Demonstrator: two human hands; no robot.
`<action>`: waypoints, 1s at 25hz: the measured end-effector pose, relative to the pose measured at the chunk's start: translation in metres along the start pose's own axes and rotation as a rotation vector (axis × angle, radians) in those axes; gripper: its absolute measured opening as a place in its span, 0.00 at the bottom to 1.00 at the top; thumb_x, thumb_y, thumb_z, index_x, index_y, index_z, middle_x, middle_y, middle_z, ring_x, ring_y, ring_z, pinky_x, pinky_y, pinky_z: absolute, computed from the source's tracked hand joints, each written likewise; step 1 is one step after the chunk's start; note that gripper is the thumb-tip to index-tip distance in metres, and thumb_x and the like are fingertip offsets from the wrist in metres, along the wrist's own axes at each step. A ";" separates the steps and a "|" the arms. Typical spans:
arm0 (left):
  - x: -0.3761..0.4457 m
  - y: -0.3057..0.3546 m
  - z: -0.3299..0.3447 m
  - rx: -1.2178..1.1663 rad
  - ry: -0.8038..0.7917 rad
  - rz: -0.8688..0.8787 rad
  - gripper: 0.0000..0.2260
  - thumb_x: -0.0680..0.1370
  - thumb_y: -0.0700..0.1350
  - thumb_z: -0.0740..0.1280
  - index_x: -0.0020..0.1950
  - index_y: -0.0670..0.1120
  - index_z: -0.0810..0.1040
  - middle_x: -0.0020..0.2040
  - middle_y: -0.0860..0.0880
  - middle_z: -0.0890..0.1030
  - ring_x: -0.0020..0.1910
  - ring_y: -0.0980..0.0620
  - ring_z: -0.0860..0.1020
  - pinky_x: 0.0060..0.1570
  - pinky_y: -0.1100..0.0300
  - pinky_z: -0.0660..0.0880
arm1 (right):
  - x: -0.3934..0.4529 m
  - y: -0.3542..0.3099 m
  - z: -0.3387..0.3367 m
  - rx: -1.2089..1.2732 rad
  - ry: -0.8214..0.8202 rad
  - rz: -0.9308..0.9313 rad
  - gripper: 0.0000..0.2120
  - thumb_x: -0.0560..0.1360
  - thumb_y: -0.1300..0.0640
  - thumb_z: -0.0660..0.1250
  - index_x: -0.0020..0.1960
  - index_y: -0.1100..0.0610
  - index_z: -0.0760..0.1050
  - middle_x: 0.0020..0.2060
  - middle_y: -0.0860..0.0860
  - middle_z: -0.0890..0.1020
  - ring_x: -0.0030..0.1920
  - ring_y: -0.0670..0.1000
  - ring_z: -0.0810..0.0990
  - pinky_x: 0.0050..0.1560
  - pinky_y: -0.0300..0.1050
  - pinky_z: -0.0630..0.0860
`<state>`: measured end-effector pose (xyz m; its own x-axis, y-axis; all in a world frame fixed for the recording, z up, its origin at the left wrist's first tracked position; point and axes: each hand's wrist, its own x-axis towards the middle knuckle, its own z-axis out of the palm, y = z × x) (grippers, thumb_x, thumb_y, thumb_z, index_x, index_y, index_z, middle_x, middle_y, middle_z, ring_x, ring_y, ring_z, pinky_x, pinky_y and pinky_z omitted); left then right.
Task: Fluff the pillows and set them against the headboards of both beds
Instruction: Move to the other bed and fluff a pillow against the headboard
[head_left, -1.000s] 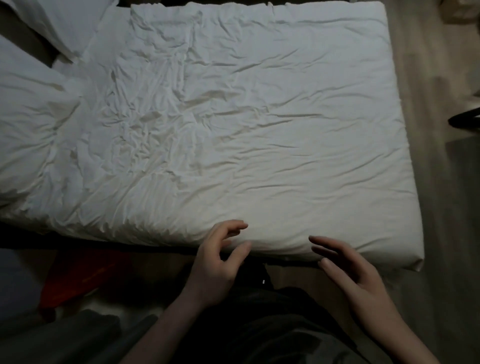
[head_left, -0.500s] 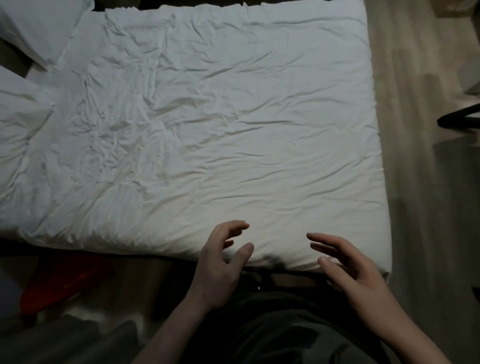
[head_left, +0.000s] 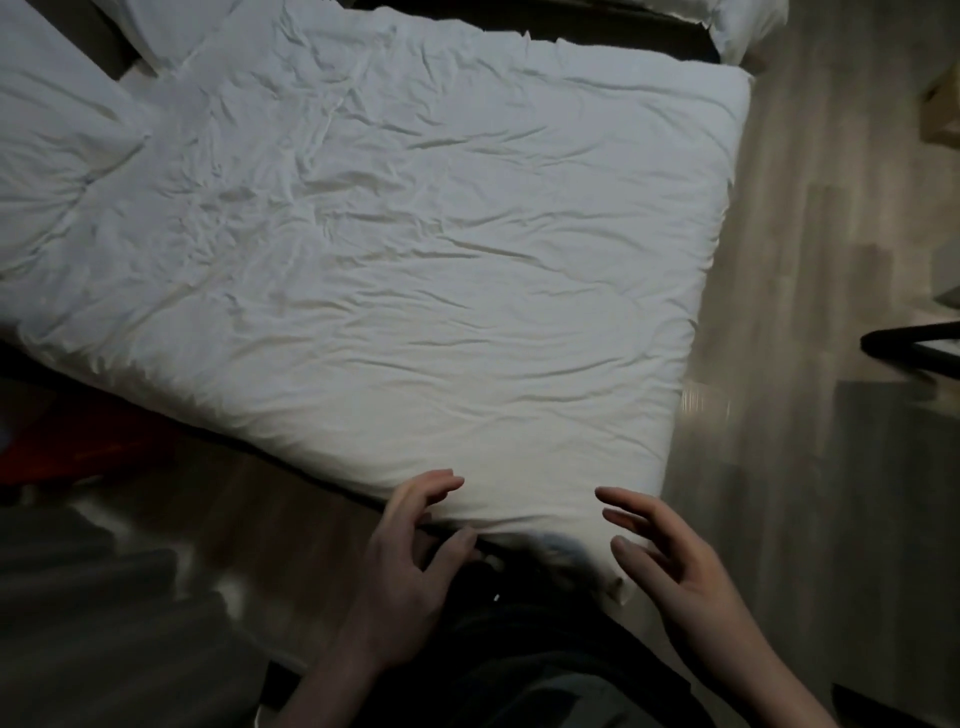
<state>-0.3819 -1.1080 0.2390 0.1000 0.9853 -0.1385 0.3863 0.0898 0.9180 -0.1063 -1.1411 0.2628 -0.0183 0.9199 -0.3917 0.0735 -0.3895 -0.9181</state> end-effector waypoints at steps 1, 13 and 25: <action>-0.001 0.003 0.004 0.004 0.004 0.013 0.19 0.75 0.55 0.69 0.66 0.55 0.78 0.68 0.57 0.79 0.69 0.53 0.77 0.64 0.54 0.76 | -0.004 0.001 -0.004 -0.016 0.001 -0.002 0.18 0.74 0.48 0.70 0.63 0.37 0.80 0.65 0.41 0.82 0.69 0.41 0.78 0.65 0.37 0.77; 0.017 0.039 0.103 0.086 -0.093 0.103 0.22 0.76 0.53 0.69 0.70 0.50 0.76 0.72 0.55 0.74 0.74 0.55 0.71 0.69 0.50 0.73 | -0.022 0.019 -0.111 -0.120 0.022 0.007 0.22 0.74 0.46 0.70 0.68 0.40 0.77 0.67 0.41 0.81 0.69 0.40 0.77 0.69 0.45 0.76; 0.039 0.160 0.382 0.013 -0.005 -0.022 0.20 0.77 0.54 0.68 0.69 0.55 0.76 0.70 0.56 0.76 0.72 0.51 0.74 0.68 0.47 0.74 | 0.000 0.041 -0.412 -0.161 -0.090 0.002 0.21 0.75 0.39 0.70 0.67 0.38 0.78 0.67 0.41 0.81 0.71 0.41 0.76 0.70 0.49 0.75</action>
<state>0.0338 -1.1106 0.2383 0.0955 0.9824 -0.1604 0.4002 0.1096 0.9098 0.3075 -1.1384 0.2503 -0.1063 0.9086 -0.4039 0.2322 -0.3723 -0.8986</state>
